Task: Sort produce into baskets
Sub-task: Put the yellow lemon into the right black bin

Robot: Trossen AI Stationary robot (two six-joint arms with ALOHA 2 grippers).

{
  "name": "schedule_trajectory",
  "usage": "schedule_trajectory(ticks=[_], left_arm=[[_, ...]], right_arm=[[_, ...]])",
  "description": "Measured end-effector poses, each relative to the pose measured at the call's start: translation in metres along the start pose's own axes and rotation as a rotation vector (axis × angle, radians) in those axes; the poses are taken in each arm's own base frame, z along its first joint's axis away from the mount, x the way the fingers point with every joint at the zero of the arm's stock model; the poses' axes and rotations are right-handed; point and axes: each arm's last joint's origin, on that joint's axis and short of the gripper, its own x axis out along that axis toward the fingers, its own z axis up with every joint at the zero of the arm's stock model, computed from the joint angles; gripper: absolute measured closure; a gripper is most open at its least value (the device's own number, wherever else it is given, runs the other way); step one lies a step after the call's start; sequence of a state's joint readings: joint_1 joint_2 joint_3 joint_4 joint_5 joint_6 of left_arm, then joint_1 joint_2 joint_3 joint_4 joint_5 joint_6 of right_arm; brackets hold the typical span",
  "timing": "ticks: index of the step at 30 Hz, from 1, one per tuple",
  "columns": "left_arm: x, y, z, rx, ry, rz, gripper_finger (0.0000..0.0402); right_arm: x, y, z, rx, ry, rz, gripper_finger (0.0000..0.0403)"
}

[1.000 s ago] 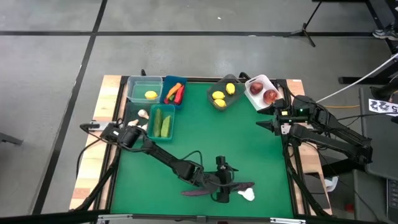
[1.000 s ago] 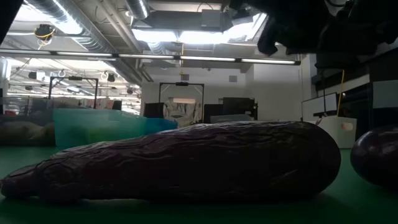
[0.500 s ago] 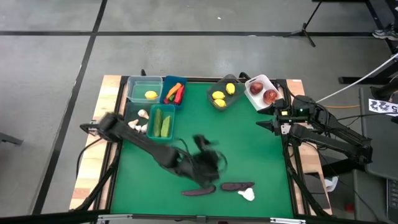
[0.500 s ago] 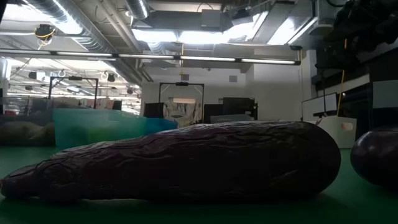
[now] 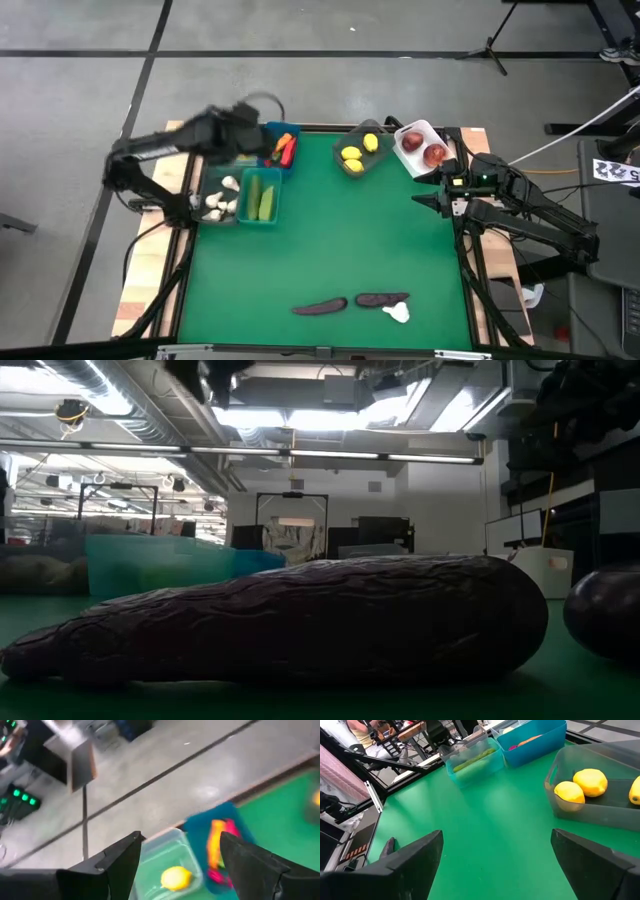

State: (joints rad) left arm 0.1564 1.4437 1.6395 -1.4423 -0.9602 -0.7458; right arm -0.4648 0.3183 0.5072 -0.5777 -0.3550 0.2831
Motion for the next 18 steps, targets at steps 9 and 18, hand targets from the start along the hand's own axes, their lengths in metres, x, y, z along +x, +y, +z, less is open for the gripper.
schedule_trajectory(ticks=[9,18], left_arm=[[0.111,0.054,0.009,-0.005,0.219,-0.142,0.0137],[0.177,0.094,-0.038,-0.051,0.466,-0.244,0.0137]], right_arm=[[0.0,0.0,0.0,-0.002,0.0,0.0,0.0033],[0.0,0.0,0.0,-0.002,-0.004,-0.013,0.0033]])
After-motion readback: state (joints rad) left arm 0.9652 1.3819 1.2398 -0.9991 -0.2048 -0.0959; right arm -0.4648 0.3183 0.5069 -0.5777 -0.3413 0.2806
